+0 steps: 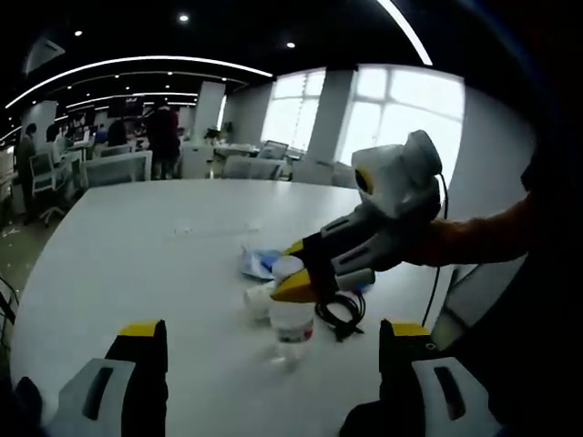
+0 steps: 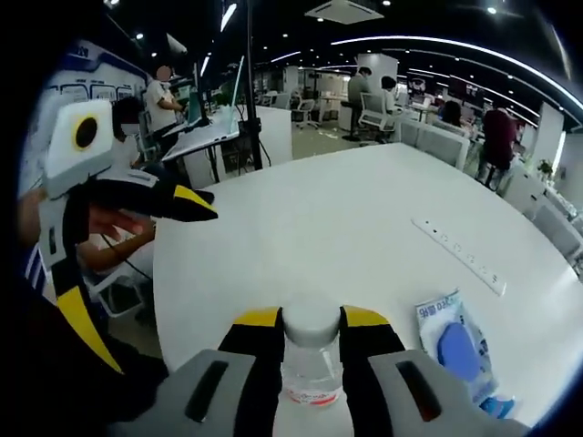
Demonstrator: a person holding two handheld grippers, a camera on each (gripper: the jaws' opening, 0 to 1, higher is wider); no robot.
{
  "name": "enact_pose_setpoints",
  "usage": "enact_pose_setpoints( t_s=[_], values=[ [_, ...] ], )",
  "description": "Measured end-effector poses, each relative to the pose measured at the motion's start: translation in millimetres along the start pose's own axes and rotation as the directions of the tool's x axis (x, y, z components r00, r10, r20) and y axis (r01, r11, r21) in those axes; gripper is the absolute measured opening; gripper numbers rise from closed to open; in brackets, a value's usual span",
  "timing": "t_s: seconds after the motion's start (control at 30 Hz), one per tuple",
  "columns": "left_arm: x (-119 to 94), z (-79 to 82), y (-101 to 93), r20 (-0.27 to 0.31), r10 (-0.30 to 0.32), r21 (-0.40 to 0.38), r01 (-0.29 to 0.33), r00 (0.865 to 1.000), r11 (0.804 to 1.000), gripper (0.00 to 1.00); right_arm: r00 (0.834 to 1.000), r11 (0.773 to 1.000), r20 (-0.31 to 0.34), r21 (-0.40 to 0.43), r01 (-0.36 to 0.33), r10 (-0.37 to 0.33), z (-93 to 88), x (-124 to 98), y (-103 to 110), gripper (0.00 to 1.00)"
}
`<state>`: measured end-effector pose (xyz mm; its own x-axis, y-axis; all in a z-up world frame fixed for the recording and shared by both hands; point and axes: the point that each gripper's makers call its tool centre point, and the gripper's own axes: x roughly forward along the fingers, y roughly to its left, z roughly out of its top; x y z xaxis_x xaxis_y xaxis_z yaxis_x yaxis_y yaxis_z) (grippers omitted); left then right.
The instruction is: Arrange the tabletop items into an orderly group along one side of the table until the central work area is clear of visible clutter.
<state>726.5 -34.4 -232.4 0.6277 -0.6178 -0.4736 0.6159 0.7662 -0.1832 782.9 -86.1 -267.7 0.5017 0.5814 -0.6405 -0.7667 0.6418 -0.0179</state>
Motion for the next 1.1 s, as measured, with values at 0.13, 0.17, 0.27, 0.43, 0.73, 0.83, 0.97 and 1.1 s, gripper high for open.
enact_pose_setpoints(
  t_s=[0.13, 0.17, 0.27, 0.43, 0.73, 0.83, 0.97, 1.1],
  values=[
    [1.9, 3.9, -2.0, 0.006, -0.007, 0.014, 0.007, 1.000, 1.000, 0.96, 1.000, 1.000, 0.012, 0.018, 0.014, -0.014, -5.3, -10.3, 0.3, 0.19],
    [2.1, 4.4, -2.2, 0.007, -0.008, 0.015, 0.008, 1.000, 1.000, 0.96, 1.000, 1.000, 0.013, 0.024, 0.016, -0.017, -6.1, -10.9, -0.1, 0.19],
    [3.1, 5.4, -3.5, 0.008, -0.011, 0.018, 0.011, 1.000, 1.000, 0.96, 1.000, 0.999, 0.019, 0.030, 0.025, -0.025, -8.7, -14.1, -0.8, 0.19],
    [4.2, 5.9, -5.8, 0.005, -0.015, 0.026, 0.015, 1.000, 1.000, 0.96, 0.999, 0.998, 0.021, 0.053, 0.035, -0.037, -13.0, -21.1, -2.0, 0.19],
    [6.2, 3.7, -12.5, -0.007, -0.022, 0.035, 0.023, 1.000, 0.999, 0.95, 0.999, 0.996, 0.020, 0.083, 0.042, -0.044, -22.8, -32.1, -0.3, 0.19],
    [6.8, 4.5, -14.6, -0.007, -0.026, 0.043, 0.027, 1.000, 0.999, 0.95, 0.999, 0.995, 0.020, 0.088, 0.043, -0.045, -25.1, -34.2, 0.8, 0.19],
    [7.1, 6.2, -16.3, 0.000, -0.027, 0.041, 0.027, 1.000, 0.999, 0.95, 0.999, 0.994, 0.020, 0.098, 0.043, -0.046, -27.6, -36.2, 1.5, 0.20],
    [6.8, 4.6, -16.7, -0.001, -0.030, 0.044, 0.030, 1.000, 0.999, 0.95, 0.999, 0.993, 0.018, 0.107, 0.044, -0.046, -29.9, -36.6, 2.3, 0.20]
  ],
)
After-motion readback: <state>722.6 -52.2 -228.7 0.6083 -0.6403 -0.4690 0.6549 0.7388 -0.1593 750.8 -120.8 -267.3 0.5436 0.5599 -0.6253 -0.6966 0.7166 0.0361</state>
